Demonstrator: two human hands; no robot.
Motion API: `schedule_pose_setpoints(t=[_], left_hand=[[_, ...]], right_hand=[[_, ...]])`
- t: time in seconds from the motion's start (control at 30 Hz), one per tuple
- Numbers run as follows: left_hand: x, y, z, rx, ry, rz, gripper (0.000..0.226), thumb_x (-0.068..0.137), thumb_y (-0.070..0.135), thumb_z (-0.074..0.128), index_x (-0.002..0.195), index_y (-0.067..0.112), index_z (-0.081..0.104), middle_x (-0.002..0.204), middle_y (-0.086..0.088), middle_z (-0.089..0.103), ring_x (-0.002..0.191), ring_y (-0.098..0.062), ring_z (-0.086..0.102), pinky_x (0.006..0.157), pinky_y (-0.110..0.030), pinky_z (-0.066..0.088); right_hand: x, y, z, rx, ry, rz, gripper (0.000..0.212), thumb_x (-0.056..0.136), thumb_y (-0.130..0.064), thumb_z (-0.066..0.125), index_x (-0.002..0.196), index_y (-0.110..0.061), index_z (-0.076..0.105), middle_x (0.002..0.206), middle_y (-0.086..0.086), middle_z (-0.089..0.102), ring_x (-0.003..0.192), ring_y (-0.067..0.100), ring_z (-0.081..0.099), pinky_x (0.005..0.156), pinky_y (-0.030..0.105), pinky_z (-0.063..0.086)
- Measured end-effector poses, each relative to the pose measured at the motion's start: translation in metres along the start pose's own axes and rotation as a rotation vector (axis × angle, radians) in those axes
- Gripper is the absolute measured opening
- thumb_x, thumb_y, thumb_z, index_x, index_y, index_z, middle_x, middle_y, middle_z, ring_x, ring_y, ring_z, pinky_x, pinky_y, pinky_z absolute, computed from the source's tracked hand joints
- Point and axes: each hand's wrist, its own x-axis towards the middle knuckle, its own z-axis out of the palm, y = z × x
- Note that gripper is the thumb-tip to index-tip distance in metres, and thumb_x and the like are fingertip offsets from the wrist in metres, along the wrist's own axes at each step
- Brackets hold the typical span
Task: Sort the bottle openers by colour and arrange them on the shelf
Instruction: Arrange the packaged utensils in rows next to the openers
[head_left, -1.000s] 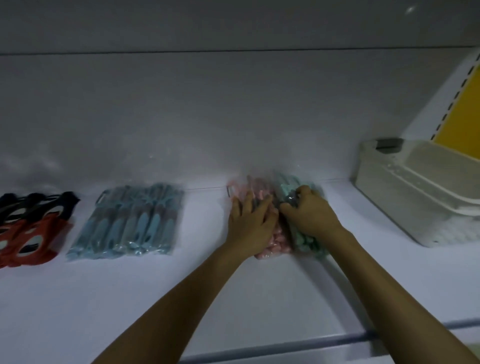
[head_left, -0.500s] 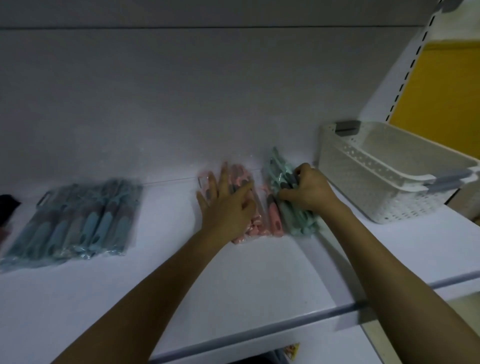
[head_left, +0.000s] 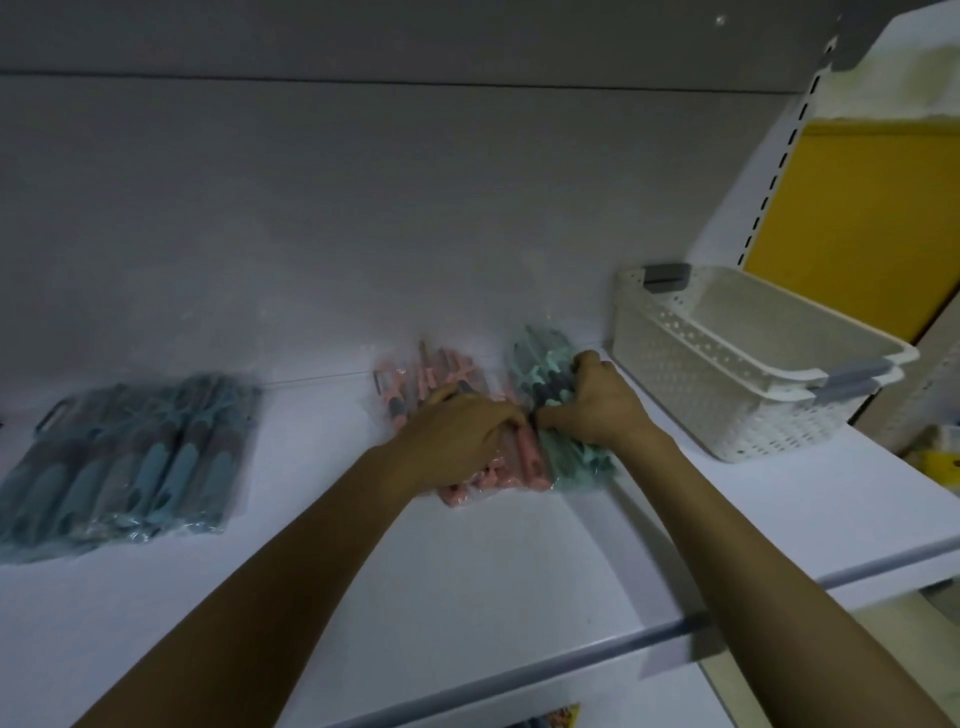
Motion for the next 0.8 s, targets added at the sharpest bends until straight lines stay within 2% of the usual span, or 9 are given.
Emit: schedule_pose_setpoints(t=[0.07, 0.13, 0.2, 0.3, 0.47, 0.57, 0.67, 0.73, 0.8], left_hand=[[0.000, -0.001, -0.003, 0.077, -0.051, 0.010, 0.047, 0.094, 0.011, 0.036, 0.132, 0.035, 0.051, 0.112, 0.001, 0.064, 0.099, -0.018, 0.052, 0.096, -0.029, 0.028], [0.003, 0.001, -0.007, 0.259, -0.155, 0.041, 0.052, 0.094, 0.013, 0.037, 0.139, 0.040, 0.040, 0.116, -0.001, 0.060, 0.105, -0.022, 0.050, 0.100, -0.037, 0.033], [0.007, 0.006, -0.009, 0.375, -0.237, 0.052, 0.052, 0.095, 0.017, 0.039, 0.140, 0.042, 0.035, 0.120, -0.003, 0.054, 0.109, -0.025, 0.047, 0.097, -0.044, 0.038], [0.008, 0.012, -0.010, 0.367, -0.230, 0.035, 0.049, 0.093, 0.017, 0.043, 0.138, 0.038, 0.040, 0.125, -0.003, 0.051, 0.111, -0.026, 0.046, 0.093, -0.041, 0.040], [0.006, 0.014, -0.009, 0.375, -0.189, 0.012, 0.048, 0.092, 0.016, 0.047, 0.134, 0.038, 0.042, 0.124, -0.002, 0.052, 0.109, -0.024, 0.047, 0.090, -0.040, 0.040], [0.005, 0.015, -0.008, 0.435, -0.199, -0.006, 0.056, 0.087, 0.018, 0.056, 0.136, 0.035, 0.036, 0.124, -0.003, 0.049, 0.112, -0.025, 0.046, 0.087, -0.040, 0.037], [0.002, 0.015, -0.005, 0.454, -0.161, -0.015, 0.049, 0.088, 0.024, 0.056, 0.132, 0.033, 0.039, 0.123, -0.004, 0.048, 0.114, -0.025, 0.044, 0.087, -0.041, 0.036], [-0.002, 0.013, -0.005, 0.432, -0.117, -0.026, 0.041, 0.089, 0.027, 0.053, 0.129, 0.033, 0.044, 0.123, -0.003, 0.047, 0.115, -0.024, 0.042, 0.090, -0.043, 0.035], [-0.004, 0.010, -0.007, 0.455, -0.102, -0.024, 0.039, 0.089, 0.029, 0.054, 0.127, 0.032, 0.047, 0.127, -0.002, 0.044, 0.118, -0.023, 0.039, 0.091, -0.043, 0.034]], right_hand=[[-0.001, -0.002, -0.001, -0.023, 0.072, -0.002, 0.076, 0.068, -0.040, 0.079, 0.123, -0.007, 0.039, 0.123, 0.016, 0.049, 0.107, 0.035, 0.054, 0.087, 0.039, 0.048], [-0.004, -0.006, -0.002, -0.117, 0.109, -0.002, 0.076, 0.073, -0.044, 0.075, 0.129, -0.010, 0.036, 0.128, 0.015, 0.048, 0.112, 0.036, 0.052, 0.091, 0.044, 0.048], [-0.008, -0.007, 0.000, -0.195, 0.107, -0.007, 0.081, 0.075, -0.053, 0.069, 0.137, -0.014, 0.032, 0.135, 0.013, 0.047, 0.119, 0.035, 0.049, 0.097, 0.049, 0.044], [-0.013, -0.003, 0.000, -0.178, 0.042, -0.001, 0.082, 0.071, -0.064, 0.063, 0.134, -0.017, 0.037, 0.134, 0.010, 0.049, 0.119, 0.033, 0.049, 0.100, 0.052, 0.041], [-0.008, -0.008, -0.004, -0.166, 0.028, 0.017, 0.089, 0.068, -0.049, 0.078, 0.133, -0.010, 0.032, 0.134, 0.015, 0.042, 0.118, 0.035, 0.048, 0.098, 0.047, 0.045], [-0.009, -0.015, 0.005, -0.316, 0.122, -0.029, 0.071, 0.081, -0.044, 0.065, 0.135, -0.010, 0.032, 0.140, 0.017, 0.037, 0.130, 0.035, 0.037, 0.105, 0.051, 0.035], [-0.014, -0.021, 0.018, -0.487, 0.265, -0.206, 0.057, 0.086, -0.037, 0.057, 0.135, -0.013, 0.040, 0.148, 0.017, 0.029, 0.139, 0.033, 0.022, 0.112, 0.049, 0.017], [-0.017, -0.022, 0.022, -0.507, 0.275, -0.311, 0.045, 0.085, -0.036, 0.056, 0.126, -0.019, 0.050, 0.139, 0.014, 0.039, 0.132, 0.031, 0.031, 0.108, 0.043, 0.023], [-0.016, -0.021, 0.021, -0.513, 0.221, -0.331, 0.034, 0.087, -0.032, 0.051, 0.119, -0.022, 0.056, 0.125, 0.010, 0.048, 0.120, 0.030, 0.041, 0.098, 0.039, 0.031]])
